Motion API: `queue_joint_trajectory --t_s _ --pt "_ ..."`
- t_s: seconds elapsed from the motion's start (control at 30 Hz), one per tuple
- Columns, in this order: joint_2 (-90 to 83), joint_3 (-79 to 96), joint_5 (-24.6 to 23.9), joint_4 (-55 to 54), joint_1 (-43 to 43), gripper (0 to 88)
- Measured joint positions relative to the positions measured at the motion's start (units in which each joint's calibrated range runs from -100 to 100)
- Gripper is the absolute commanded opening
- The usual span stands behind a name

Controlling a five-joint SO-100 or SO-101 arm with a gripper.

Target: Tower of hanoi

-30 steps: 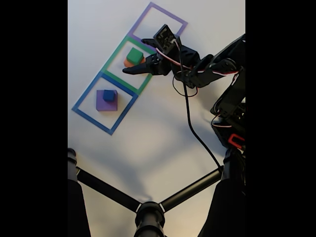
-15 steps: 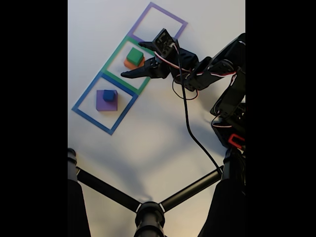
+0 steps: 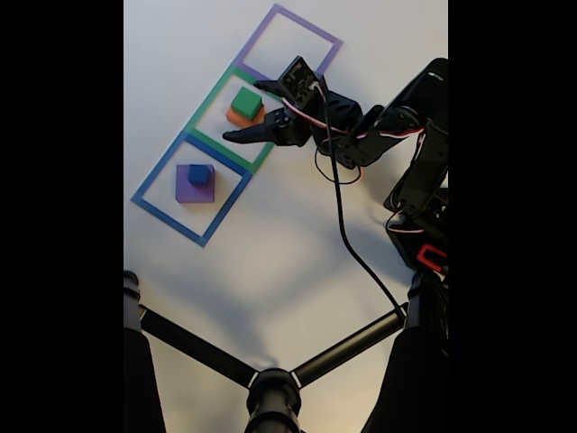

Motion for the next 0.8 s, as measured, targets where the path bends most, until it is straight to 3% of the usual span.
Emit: queue_joint_trajectory --t_s 0.53,0.8 --pt "0.00 0.09 0.00 0.00 -1.80 15.2" --pt "0.00 0.09 -0.75 0.00 -2.40 12.0"
